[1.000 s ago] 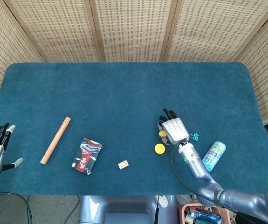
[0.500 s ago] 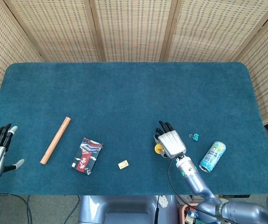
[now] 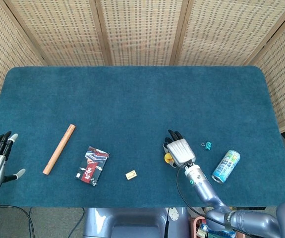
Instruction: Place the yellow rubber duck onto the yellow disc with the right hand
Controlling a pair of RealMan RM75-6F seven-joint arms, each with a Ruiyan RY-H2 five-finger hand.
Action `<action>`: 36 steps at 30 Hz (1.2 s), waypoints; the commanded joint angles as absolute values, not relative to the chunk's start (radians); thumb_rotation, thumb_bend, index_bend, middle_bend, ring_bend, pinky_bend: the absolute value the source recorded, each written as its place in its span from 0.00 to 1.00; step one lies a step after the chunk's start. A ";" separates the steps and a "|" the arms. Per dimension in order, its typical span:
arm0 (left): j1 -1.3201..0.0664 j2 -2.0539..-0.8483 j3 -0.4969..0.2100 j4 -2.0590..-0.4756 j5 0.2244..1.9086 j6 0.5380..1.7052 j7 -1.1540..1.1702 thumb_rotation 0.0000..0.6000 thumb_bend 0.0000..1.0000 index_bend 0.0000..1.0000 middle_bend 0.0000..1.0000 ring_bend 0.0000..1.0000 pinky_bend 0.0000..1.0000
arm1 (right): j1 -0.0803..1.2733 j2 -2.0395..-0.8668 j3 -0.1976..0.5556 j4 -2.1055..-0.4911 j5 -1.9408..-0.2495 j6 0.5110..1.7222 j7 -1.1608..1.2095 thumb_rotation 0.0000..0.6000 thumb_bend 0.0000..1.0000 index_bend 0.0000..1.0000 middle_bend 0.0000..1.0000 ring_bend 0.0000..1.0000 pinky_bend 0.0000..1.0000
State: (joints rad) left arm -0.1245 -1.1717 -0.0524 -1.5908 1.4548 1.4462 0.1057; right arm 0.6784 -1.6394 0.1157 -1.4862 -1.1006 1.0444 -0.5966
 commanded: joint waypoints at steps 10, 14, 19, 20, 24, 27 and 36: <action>-0.125 -1.173 -0.051 -1.592 1.458 1.447 0.108 1.00 0.12 0.00 0.00 0.00 0.00 | 0.680 -1.634 0.111 -1.493 -1.087 1.022 -0.590 1.00 0.20 0.53 0.26 0.00 0.11; -0.125 -1.172 -0.050 -1.593 1.460 1.447 0.104 1.00 0.12 0.00 0.00 0.00 0.00 | 0.685 -1.624 0.110 -1.506 -1.074 1.007 -0.597 1.00 0.19 0.43 0.16 0.00 0.10; -0.123 -1.170 -0.050 -1.593 1.464 1.452 0.097 1.00 0.12 0.00 0.00 0.00 0.00 | 0.690 -1.616 0.114 -1.514 -1.067 1.004 -0.604 1.00 0.19 0.35 0.09 0.00 0.06; -0.123 -1.169 -0.050 -1.593 1.465 1.454 0.096 1.00 0.12 0.00 0.00 0.00 0.00 | 0.690 -1.615 0.114 -1.516 -1.069 1.008 -0.606 1.00 0.19 0.34 0.08 0.00 0.06; -0.121 -1.168 -0.051 -1.593 1.465 1.456 0.093 1.00 0.12 0.00 0.00 0.00 0.00 | 0.688 -1.608 0.116 -1.529 -1.075 1.028 -0.614 1.00 0.19 0.31 0.06 0.00 0.05; -0.121 -1.167 -0.052 -1.593 1.465 1.457 0.090 1.00 0.12 0.00 0.00 0.00 0.00 | 0.682 -1.590 0.122 -1.552 -1.082 1.051 -0.617 1.00 0.19 0.29 0.03 0.00 0.04; -0.116 -1.161 -0.055 -1.590 1.450 1.457 0.077 1.00 0.12 0.00 0.00 0.00 0.00 | 0.564 -1.399 0.108 -1.685 -1.195 1.234 -0.517 1.00 0.19 0.20 0.00 0.00 0.00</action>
